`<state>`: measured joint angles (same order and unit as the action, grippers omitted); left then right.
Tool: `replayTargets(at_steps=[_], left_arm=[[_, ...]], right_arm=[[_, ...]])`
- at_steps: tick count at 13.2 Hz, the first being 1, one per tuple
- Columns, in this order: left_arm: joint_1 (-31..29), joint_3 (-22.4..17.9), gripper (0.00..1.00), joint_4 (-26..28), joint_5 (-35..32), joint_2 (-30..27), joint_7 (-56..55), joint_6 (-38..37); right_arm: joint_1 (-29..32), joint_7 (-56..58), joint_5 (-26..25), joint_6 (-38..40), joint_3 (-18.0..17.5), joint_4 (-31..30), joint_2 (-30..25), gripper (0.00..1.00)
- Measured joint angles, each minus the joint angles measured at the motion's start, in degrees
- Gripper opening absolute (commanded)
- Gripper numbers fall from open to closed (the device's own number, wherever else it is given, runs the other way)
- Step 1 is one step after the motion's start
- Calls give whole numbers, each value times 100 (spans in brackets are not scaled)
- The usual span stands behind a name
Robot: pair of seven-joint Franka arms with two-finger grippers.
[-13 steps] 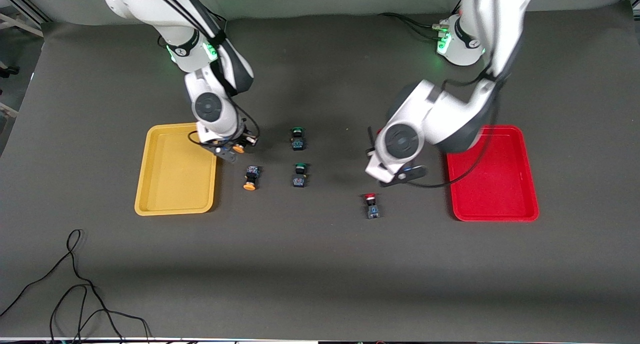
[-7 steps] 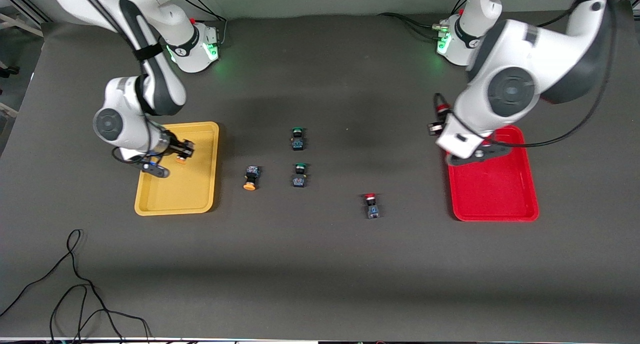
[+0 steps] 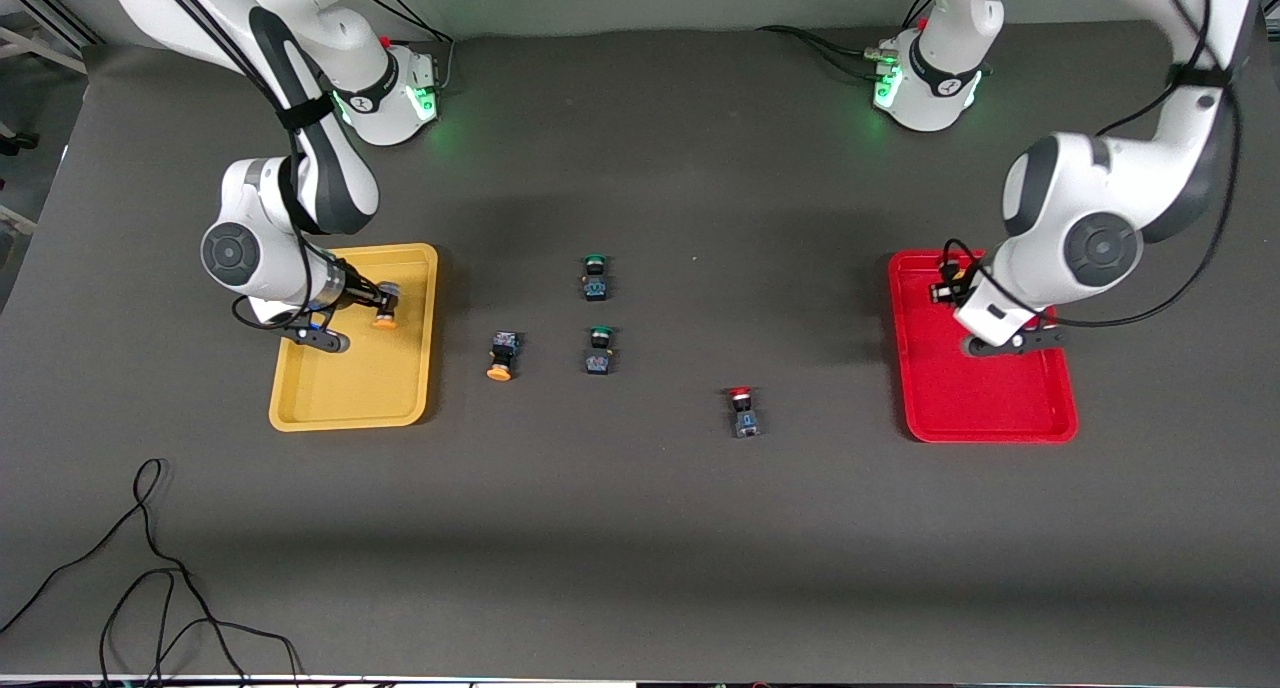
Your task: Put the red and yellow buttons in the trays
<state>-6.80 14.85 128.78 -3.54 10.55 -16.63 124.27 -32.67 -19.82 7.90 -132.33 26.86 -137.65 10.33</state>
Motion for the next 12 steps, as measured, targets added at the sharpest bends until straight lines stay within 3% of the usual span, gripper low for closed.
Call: replayTargets(at_steps=[2,3,4,5,7,9,12], left_arm=[[-69,2,0,190,-188,372,0,505],[-120,2,25,227,-256,484,2,637],[-171,2,73,274,-292,555,10,747],[-228,3,97,305,-307,598,42,789],[-336,3,99,312,-317,597,181,778],[-382,16,99,153,-319,426,228,464],[-337,191,99,-950,-180,-215,228,-1484]], right_arm=[[-11,-19,3,47,22,62,-14,100],[-57,-112,7,116,16,167,-34,100],[-168,-322,7,246,13,376,-45,100],[-345,-601,7,412,8,690,-36,100],[-716,-1162,247,817,-29,1530,153,100],[-949,-1391,821,1193,-52,2448,701,100],[-1015,-1404,1531,1270,-81,3217,1746,100]])
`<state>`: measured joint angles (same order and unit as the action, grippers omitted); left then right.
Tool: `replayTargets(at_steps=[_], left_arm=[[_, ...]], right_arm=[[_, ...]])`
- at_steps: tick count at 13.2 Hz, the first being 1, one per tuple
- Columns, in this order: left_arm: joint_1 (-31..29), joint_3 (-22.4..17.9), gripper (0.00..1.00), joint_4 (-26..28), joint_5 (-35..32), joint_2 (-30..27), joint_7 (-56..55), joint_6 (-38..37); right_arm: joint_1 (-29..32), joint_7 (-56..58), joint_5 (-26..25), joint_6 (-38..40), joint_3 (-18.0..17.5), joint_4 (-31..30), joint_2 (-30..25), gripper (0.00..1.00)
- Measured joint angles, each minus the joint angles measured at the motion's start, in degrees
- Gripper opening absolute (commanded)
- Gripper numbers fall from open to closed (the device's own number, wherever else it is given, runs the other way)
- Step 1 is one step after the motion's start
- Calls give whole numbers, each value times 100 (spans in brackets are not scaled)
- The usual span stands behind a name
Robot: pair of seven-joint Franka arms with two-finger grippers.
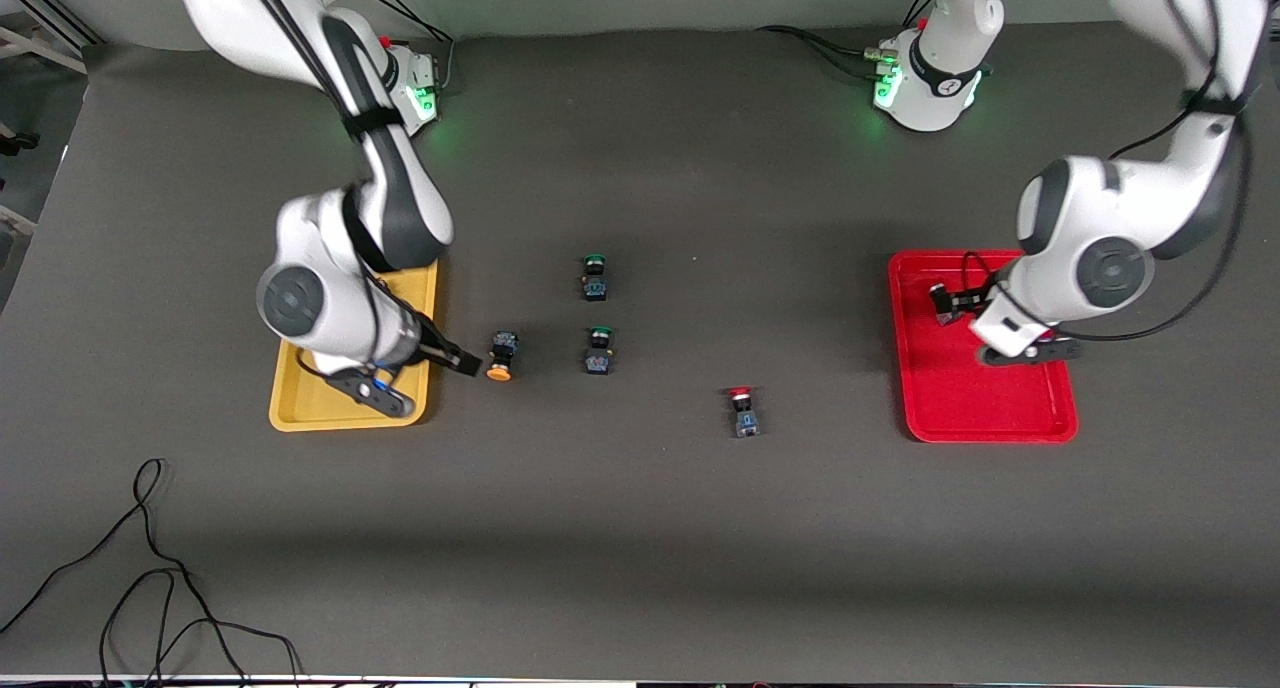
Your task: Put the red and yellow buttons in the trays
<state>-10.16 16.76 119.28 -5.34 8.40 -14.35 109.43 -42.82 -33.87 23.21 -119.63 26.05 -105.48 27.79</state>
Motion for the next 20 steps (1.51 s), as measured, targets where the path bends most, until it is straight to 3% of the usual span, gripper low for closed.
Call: replayTargets(at_steps=[2,4,6,7,9,12,15,18,20], left_arm=[[210,178,99,-1137,495,-278,-258,-1267],[563,312,99,-2051,826,-349,-815,-1973],[1056,377,99,-2643,868,-251,-1328,-2103],[1295,385,99,-2828,867,-93,-1589,-2060],[1665,385,99,-2997,729,514,-2254,-1529],[2186,385,99,-3087,-38,1868,-3287,-354],[2354,381,99,-3217,-196,2867,-3499,668],[2346,357,97,-3298,-215,3390,-3497,1707],[2347,351,95,-3320,-243,3634,-3496,2226]], right_arm=[[-32,0,284,-73,-13,154,457,100],[-138,-27,416,-338,-24,175,733,100],[-440,-266,441,-534,-32,182,915,83],[-598,-373,441,-583,-32,186,963,80],[-714,-406,441,-657,-16,184,1005,80],[-650,-338,440,-660,73,182,1012,87],[-590,-191,440,-663,82,173,1022,72],[-592,-155,440,-750,81,168,1048,53],[-591,-135,440,-752,81,165,1058,48]])
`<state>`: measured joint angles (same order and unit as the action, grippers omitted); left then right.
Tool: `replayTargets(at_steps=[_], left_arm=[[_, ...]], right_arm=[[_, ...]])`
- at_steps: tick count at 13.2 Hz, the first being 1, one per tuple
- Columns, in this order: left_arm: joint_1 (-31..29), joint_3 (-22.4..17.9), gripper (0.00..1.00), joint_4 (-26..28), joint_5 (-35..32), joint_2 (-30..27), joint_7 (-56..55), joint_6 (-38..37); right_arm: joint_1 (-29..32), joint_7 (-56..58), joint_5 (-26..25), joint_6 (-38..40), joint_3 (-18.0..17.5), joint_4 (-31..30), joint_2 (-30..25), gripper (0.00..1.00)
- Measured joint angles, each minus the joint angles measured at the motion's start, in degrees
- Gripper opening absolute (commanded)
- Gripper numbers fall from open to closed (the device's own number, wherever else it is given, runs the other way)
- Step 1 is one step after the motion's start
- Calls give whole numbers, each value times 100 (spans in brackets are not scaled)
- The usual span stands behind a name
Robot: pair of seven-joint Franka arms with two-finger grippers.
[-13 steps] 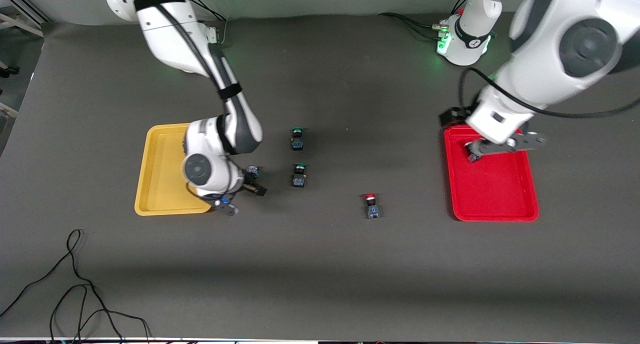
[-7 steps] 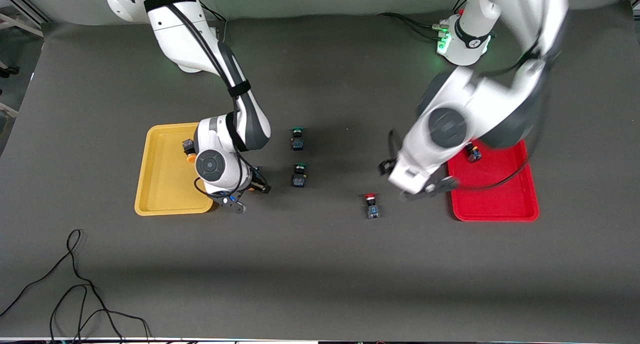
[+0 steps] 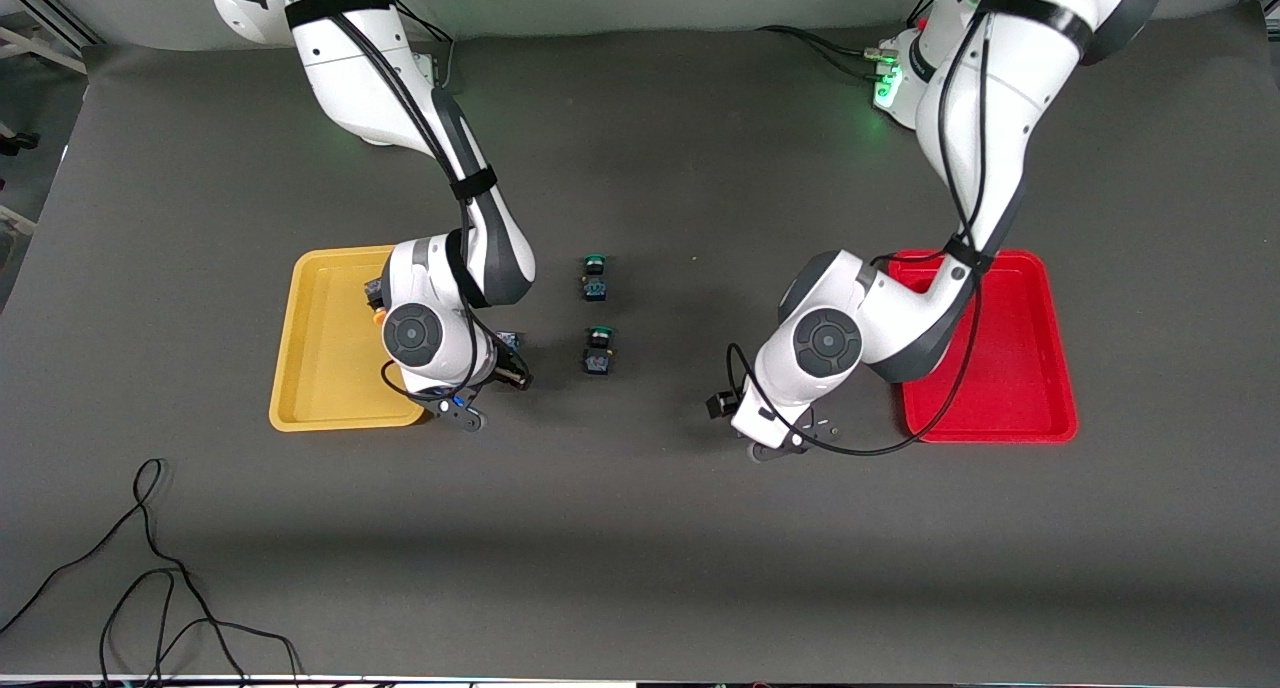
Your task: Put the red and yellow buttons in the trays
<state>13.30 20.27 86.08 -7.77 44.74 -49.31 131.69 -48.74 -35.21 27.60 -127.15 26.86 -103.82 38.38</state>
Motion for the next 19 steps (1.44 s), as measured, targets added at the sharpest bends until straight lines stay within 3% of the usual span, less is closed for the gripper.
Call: replayTargets(at_steps=[2,3,4,5,6,10,12,14,17,18,19], left_arm=[[4,-1,89,-105,-82,248,95,134],[5,-1,75,-142,-103,367,194,165],[5,-1,49,-165,-121,457,265,184],[5,-1,14,-196,-131,515,324,186],[6,-3,0,-202,-138,548,378,204],[3,-13,0,-285,-148,597,432,391],[-11,-11,0,-440,-151,450,448,28],[-64,-8,0,-608,-153,-164,532,-1172],[-147,-6,0,-592,8,-1586,962,-3086],[-229,-16,0,-503,165,-2012,1187,-3483],[-410,-26,0,-346,310,-2412,1539,-3749]], right_arm=[[-1,1,0,-10,0,-12,26,49],[-2,1,0,-39,-1,-47,43,47],[-3,7,0,-130,-1,-99,66,36],[-4,33,0,-221,-3,-165,81,25],[-4,65,3,-267,-4,-207,85,16],[-6,80,3,-240,-2,-201,71,10],[-33,162,-1,46,118,-171,-56,10],[-76,815,-13,582,661,-148,-350,10],[38,2389,-14,1194,1706,-205,-687,11],[134,2715,-14,1209,1822,-271,-707,18],[221,2944,-13,1097,1836,-395,-685,43]])
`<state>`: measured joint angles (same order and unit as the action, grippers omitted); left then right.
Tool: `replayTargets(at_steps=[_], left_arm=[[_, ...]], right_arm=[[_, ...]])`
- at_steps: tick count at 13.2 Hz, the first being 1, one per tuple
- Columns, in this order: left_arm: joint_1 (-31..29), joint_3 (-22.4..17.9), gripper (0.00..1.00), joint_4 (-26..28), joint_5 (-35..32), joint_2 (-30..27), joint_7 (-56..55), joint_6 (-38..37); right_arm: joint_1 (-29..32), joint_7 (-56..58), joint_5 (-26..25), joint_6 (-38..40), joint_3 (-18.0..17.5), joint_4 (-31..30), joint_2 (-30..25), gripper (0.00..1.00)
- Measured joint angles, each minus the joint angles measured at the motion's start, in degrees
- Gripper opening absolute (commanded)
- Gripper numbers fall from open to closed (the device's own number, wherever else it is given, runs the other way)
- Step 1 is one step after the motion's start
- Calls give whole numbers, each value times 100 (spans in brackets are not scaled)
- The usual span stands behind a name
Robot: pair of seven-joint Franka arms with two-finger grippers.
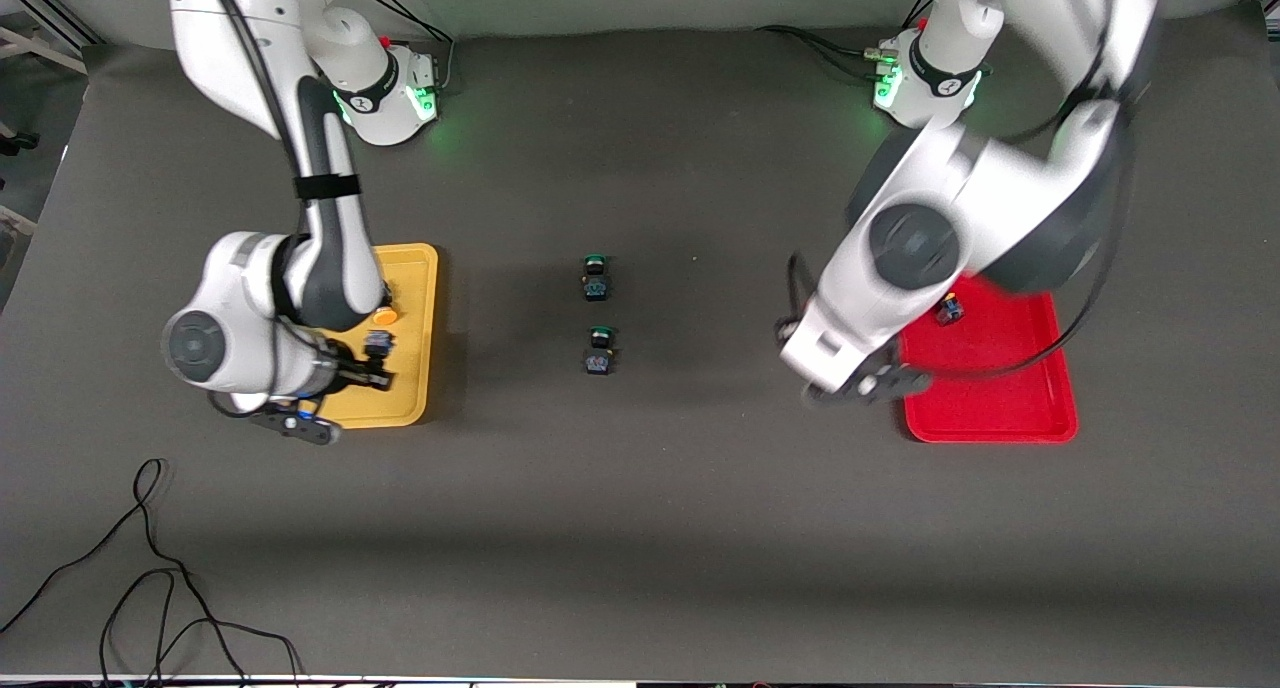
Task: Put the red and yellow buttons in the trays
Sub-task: 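Lower the held buttons into the yellow and red trays and open both grippers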
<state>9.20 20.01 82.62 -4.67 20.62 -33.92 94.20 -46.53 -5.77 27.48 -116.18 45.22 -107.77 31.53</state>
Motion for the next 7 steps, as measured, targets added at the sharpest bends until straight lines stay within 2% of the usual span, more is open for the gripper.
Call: replayTargets(at_steps=[1,2,5,7], left_arm=[[-256,-12,0,222,113,-360,441,-123],[-559,-35,0,513,210,-708,954,-157],[-1717,-102,0,1448,382,-1661,2836,-196],[-2495,-138,0,2008,419,-1988,3904,-17]], right_arm=[[30,161,12,-206,-9,-173,53,89],[25,241,20,-385,-35,-339,110,100],[-32,253,35,-541,-71,-477,204,100],[-67,253,50,-535,-68,-454,153,100]])
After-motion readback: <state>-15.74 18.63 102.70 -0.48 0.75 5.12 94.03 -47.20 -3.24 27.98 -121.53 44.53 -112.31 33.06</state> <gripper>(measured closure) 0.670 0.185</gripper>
